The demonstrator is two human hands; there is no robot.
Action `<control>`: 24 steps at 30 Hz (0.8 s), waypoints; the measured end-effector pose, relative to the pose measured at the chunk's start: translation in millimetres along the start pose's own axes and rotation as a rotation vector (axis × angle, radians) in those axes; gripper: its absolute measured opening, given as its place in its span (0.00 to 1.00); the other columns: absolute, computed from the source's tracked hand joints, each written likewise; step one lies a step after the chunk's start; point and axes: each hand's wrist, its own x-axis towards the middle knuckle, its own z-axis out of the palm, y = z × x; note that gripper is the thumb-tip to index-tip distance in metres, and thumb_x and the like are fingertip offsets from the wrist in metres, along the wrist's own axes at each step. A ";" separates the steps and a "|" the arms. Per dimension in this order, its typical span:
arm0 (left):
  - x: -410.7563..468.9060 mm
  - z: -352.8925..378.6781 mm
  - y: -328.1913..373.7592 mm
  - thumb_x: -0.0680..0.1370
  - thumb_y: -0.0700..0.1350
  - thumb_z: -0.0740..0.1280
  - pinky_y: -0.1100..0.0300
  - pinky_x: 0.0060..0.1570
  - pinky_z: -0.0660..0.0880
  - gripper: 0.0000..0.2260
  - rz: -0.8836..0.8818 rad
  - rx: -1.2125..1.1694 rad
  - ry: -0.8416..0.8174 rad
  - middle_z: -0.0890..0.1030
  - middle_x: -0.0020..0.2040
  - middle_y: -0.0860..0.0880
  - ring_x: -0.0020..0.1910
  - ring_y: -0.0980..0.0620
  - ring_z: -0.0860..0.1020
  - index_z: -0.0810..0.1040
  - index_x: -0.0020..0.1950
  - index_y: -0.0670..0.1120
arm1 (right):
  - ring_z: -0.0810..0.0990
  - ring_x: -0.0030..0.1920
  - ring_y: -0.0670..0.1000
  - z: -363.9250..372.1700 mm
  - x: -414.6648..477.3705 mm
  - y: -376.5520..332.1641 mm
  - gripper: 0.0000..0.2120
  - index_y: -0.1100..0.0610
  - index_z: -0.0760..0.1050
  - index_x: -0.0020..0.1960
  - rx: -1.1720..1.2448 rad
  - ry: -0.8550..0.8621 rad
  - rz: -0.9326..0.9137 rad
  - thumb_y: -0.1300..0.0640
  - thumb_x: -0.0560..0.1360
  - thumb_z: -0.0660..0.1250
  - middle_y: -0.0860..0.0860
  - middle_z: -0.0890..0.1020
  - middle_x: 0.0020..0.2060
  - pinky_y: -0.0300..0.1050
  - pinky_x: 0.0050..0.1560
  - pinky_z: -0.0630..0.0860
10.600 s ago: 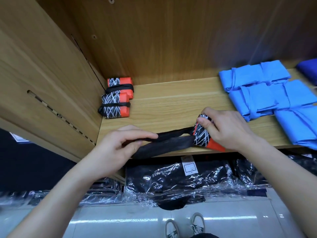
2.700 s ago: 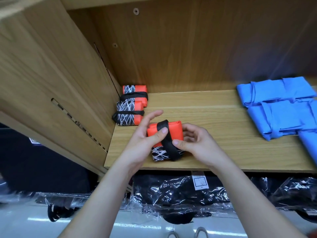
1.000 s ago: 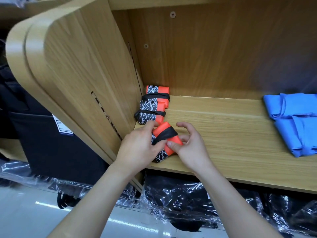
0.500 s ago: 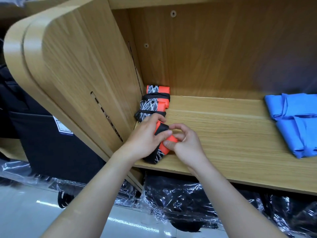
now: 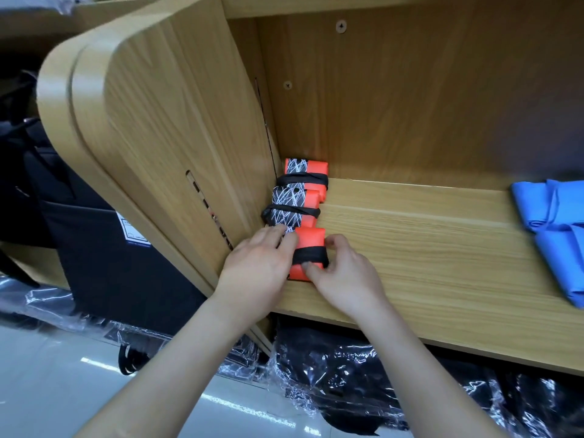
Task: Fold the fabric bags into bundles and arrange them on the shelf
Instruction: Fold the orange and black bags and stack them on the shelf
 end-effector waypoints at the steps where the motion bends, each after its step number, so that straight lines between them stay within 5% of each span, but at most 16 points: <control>1: 1.5 -1.7 -1.6 0.72 0.38 0.69 0.48 0.63 0.72 0.30 0.003 0.026 -0.023 0.69 0.72 0.42 0.70 0.41 0.69 0.65 0.73 0.43 | 0.80 0.52 0.56 -1.6 -0.3 0.4 0.26 0.47 0.65 0.67 0.016 -0.031 -0.036 0.43 0.72 0.68 0.51 0.83 0.47 0.46 0.44 0.70; 6: 15.0 -8.8 -0.9 0.74 0.37 0.66 0.54 0.56 0.74 0.27 -0.012 0.184 -0.181 0.65 0.64 0.46 0.64 0.46 0.67 0.61 0.71 0.43 | 0.78 0.49 0.49 -18.6 15.3 4.3 0.40 0.45 0.64 0.75 0.134 -0.211 -0.129 0.52 0.67 0.78 0.49 0.78 0.53 0.40 0.55 0.72; 10: 24.0 -14.4 -0.8 0.73 0.34 0.67 0.52 0.53 0.74 0.27 -0.072 0.193 -0.315 0.66 0.66 0.44 0.63 0.44 0.69 0.59 0.67 0.46 | 0.83 0.42 0.48 -18.9 32.5 11.8 0.36 0.53 0.71 0.70 0.156 -0.266 -0.194 0.65 0.65 0.79 0.49 0.76 0.57 0.50 0.57 0.78; 13: 26.3 -20.3 1.5 0.74 0.33 0.66 0.53 0.41 0.69 0.26 -0.032 0.297 -0.319 0.70 0.60 0.43 0.57 0.42 0.75 0.60 0.68 0.45 | 0.81 0.42 0.52 -9.8 33.7 13.9 0.30 0.56 0.74 0.68 0.035 -0.160 -0.344 0.68 0.67 0.74 0.51 0.77 0.51 0.50 0.53 0.78; 18: 33.4 -29.2 -1.7 0.76 0.32 0.62 0.52 0.39 0.67 0.22 0.074 0.435 -0.306 0.75 0.58 0.42 0.56 0.40 0.78 0.63 0.69 0.41 | 0.79 0.48 0.55 -4.8 33.2 13.4 0.24 0.56 0.77 0.64 -0.130 0.017 -0.497 0.68 0.70 0.67 0.51 0.79 0.47 0.47 0.53 0.75; 21: 36.9 -31.3 -4.2 0.75 0.30 0.61 0.52 0.38 0.69 0.19 0.119 0.440 -0.300 0.77 0.56 0.43 0.54 0.39 0.79 0.67 0.65 0.41 | 0.80 0.53 0.57 -1.2 34.8 15.1 0.20 0.54 0.80 0.60 -0.133 0.110 -0.481 0.66 0.70 0.70 0.53 0.84 0.52 0.48 0.55 0.76; 24: 40.9 -34.7 -6.6 0.75 0.30 0.61 0.53 0.38 0.68 0.16 0.141 0.464 -0.285 0.79 0.53 0.44 0.52 0.40 0.79 0.72 0.60 0.43 | 0.82 0.48 0.53 2.2 32.8 13.2 0.19 0.53 0.81 0.60 -0.001 0.105 -0.337 0.66 0.71 0.69 0.53 0.85 0.49 0.44 0.54 0.76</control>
